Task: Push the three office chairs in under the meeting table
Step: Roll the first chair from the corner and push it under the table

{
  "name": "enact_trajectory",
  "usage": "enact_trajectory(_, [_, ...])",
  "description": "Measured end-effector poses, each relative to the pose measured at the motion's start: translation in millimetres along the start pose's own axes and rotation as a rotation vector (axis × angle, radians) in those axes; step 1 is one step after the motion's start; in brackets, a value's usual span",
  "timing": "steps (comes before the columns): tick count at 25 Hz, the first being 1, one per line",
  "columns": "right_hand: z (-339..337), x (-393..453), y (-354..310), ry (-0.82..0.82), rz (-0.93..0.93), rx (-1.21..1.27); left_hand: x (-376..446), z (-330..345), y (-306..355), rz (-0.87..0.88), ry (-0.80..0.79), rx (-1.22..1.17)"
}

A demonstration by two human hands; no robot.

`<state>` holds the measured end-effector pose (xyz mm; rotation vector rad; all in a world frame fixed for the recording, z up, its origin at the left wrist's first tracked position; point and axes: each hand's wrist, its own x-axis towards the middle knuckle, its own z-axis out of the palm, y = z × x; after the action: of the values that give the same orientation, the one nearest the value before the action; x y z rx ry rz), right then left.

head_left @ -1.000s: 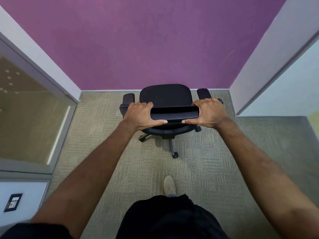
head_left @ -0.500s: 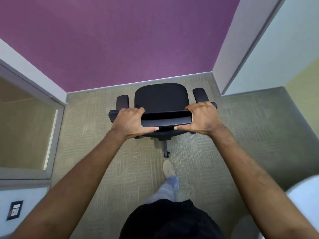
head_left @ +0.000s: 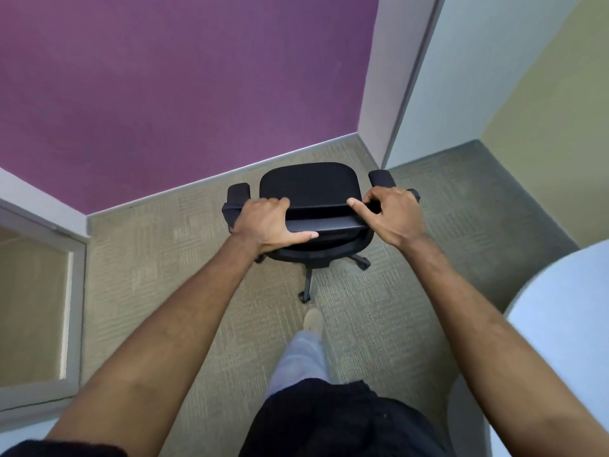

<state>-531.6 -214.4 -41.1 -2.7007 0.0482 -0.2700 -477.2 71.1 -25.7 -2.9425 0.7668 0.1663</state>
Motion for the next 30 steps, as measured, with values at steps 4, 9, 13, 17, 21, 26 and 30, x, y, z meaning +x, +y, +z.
enact_trajectory(4, [0.5, -3.6, 15.2, 0.104, 0.110, -0.036, 28.8, -3.0, 10.1, 0.091, -0.001, 0.003])
enact_trajectory(9, [8.4, -7.0, 9.8, 0.176, 0.305, -0.142, 74.9, -2.1, -3.1, 0.261, 0.025, 0.022])
enact_trajectory(13, [14.8, -5.8, 6.9, 0.222, 0.417, -0.172, 121.2, -6.0, -12.9, 0.425, 0.038, 0.048])
enact_trajectory(17, [11.9, -2.3, 6.8, 0.267, 0.516, -0.217, 163.4, -15.4, -4.9, 0.572, 0.045, 0.080])
enact_trajectory(21, [3.4, 5.9, 18.3, 0.272, 0.571, -0.309, 206.9, -24.6, 14.3, 0.684, 0.071, 0.087])
enact_trajectory(26, [-11.5, 19.1, 50.6, 0.210, 0.616, -0.361, 269.9, -33.9, 51.2, 0.803, 0.098, 0.084])
enact_trajectory(30, [-31.8, 42.8, 89.8, 0.128, 0.605, -0.319, 331.7, -43.1, 89.1, 0.890, 0.111, 0.078])
